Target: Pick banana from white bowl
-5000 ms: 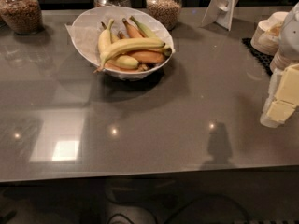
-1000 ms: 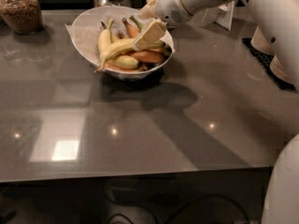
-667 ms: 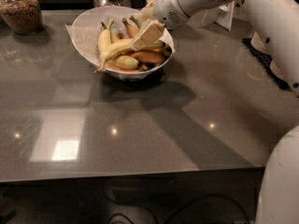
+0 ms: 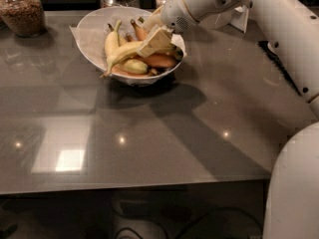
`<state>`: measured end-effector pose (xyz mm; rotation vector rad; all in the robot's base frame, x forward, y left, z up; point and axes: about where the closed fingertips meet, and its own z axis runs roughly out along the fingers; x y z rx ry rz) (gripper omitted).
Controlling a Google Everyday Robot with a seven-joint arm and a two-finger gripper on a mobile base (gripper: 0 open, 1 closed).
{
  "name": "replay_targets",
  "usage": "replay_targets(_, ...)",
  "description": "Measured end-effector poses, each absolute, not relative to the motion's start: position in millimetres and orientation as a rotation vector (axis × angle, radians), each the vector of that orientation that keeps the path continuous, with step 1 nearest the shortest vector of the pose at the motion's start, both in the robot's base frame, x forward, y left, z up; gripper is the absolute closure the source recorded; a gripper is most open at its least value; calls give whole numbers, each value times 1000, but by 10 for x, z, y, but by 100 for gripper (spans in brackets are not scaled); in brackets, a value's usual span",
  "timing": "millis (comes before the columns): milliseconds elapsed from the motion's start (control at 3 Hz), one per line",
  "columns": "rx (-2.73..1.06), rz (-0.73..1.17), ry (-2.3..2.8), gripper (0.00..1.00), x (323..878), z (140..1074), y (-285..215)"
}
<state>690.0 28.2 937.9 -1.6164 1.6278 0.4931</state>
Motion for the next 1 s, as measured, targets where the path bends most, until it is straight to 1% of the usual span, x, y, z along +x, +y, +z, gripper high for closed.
replay_targets(333,-1633,508,1644,43,6881,9303,291)
replay_targets(667,-1642,518,1650,48,6858,9274,301)
replay_targets(1000,-1649,532,1658,66,6827,9248,310)
